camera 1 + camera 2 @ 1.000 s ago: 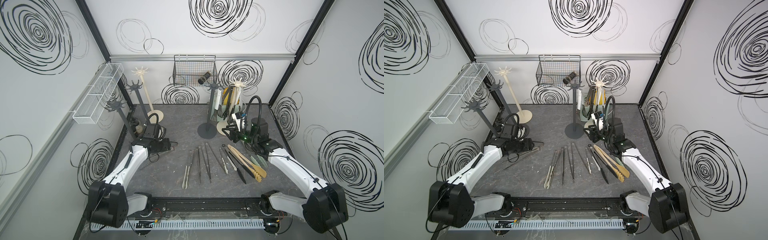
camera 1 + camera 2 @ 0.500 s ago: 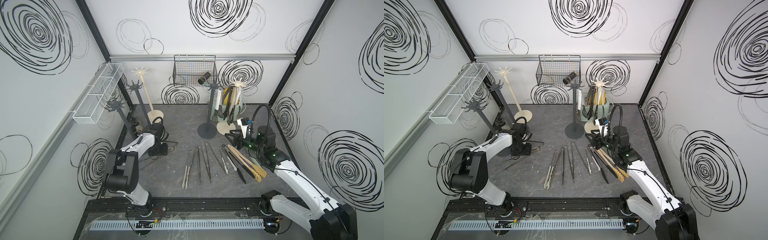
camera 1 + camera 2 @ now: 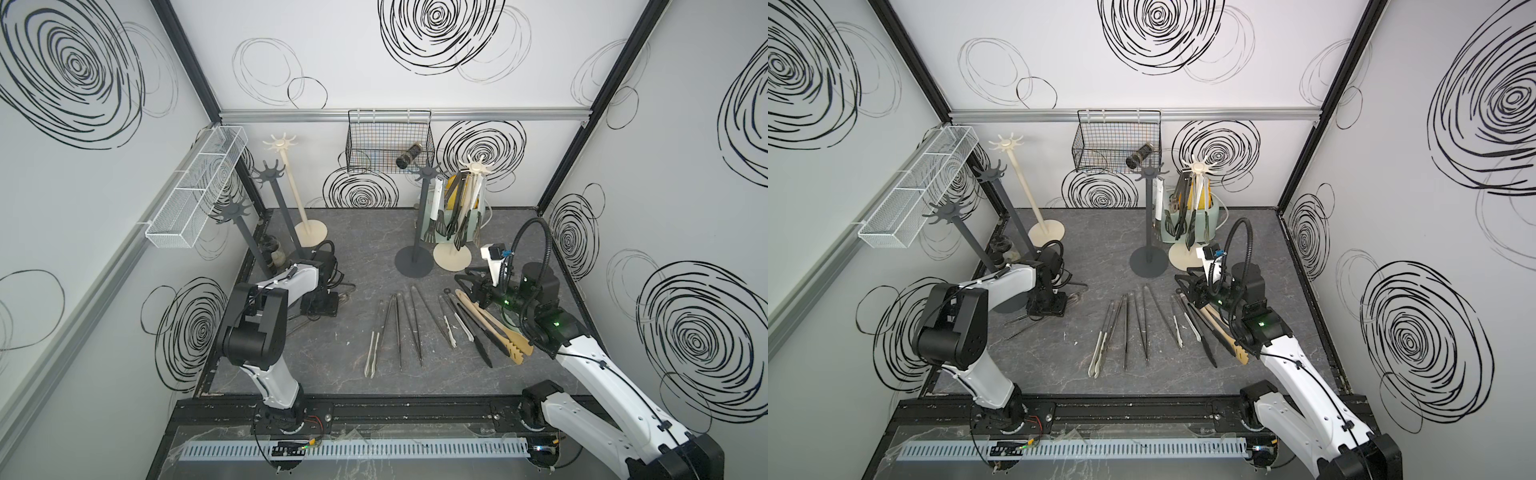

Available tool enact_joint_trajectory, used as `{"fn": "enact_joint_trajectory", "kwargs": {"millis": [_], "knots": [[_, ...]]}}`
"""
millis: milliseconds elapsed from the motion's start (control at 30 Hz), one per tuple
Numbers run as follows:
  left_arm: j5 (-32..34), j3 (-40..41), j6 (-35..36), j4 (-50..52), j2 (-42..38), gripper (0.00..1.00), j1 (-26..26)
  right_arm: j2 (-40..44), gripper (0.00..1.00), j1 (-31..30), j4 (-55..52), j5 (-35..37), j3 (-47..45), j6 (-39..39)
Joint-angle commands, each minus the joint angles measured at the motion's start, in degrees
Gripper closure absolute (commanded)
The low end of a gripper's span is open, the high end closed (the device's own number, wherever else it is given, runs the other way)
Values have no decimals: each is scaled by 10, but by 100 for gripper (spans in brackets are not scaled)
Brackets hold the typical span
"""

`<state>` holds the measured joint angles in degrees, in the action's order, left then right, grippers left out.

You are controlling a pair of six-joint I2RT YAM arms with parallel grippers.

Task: Hang food tongs on kitchen utensil racks
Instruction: Move the food tongs to the center of the board, then pick up the food tongs from the center of the board.

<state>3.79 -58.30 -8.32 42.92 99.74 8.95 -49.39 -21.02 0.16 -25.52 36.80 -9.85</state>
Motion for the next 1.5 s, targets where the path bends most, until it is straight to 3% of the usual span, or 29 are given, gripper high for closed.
{"fn": "enact_joint_trajectory", "kwargs": {"millis": [0, 200, 467, 933, 1067, 1467], "knots": [[-38, -2, 11, -1, 43, 38, 31, 14, 51, -3, -12, 21, -3, 0], [-62, -43, 1, -6, 80, 49, 88, 19, 51, 5, -24, 32, -2, 9], [-92, -134, -14, -18, 132, 50, 152, 17, 51, 10, -30, 34, -1, 11], [-101, -248, -8, -66, 194, 49, 149, 12, 51, 11, -36, 40, -2, 14], [-81, -224, 3, -40, 171, 49, 147, 15, 51, 11, -37, 39, -3, 12], [-31, -18, -8, -40, 29, 51, 118, 14, 51, 9, -27, 10, -1, -1]]}}
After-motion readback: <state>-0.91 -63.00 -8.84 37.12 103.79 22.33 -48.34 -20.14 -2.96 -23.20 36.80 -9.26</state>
